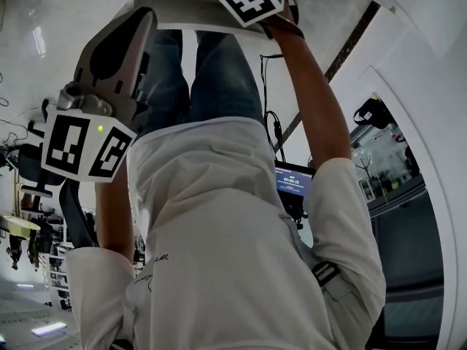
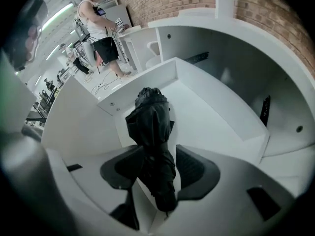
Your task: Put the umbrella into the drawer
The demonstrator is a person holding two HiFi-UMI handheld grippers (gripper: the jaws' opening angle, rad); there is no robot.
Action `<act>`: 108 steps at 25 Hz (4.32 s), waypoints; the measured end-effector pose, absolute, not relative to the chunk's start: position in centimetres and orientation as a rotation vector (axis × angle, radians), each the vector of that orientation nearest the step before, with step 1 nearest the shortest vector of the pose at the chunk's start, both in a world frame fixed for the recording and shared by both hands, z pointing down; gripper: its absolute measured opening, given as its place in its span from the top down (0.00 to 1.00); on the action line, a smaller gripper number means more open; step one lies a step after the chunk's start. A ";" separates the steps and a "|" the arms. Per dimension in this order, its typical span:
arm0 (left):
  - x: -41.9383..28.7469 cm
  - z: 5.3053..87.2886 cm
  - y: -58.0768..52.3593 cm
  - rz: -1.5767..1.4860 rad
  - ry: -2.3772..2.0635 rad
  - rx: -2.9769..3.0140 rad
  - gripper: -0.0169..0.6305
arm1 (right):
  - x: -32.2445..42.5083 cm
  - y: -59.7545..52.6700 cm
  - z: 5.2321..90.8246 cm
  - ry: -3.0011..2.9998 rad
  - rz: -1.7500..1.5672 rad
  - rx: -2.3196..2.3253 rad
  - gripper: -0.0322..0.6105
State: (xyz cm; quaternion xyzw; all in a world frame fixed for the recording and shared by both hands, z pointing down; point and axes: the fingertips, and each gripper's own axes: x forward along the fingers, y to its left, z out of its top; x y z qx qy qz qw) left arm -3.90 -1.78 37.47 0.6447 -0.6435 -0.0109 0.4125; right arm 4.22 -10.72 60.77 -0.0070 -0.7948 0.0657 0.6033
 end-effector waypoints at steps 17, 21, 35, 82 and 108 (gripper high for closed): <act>-3.5 34.6 -2.7 -0.012 -1.668 1.678 0.95 | 5.7 -13.6 54.8 -2.029 0.289 0.182 0.86; -2.9 33.8 -2.9 -0.014 -1.671 1.694 0.95 | 5.7 -13.9 52.3 -2.082 0.314 0.217 0.88; -1.4 31.2 -3.1 -0.002 -1.682 1.778 0.95 | 7.3 -13.7 46.0 -2.185 0.326 0.311 0.90; -2.8 20.5 -5.5 -0.111 -1.765 2.008 0.95 | 7.8 -12.4 27.3 -2.496 0.352 0.442 0.91; -2.9 18.4 -3.6 -0.049 -1.855 2.020 0.95 | 11.3 -11.0 20.1 -2.652 0.361 0.597 0.91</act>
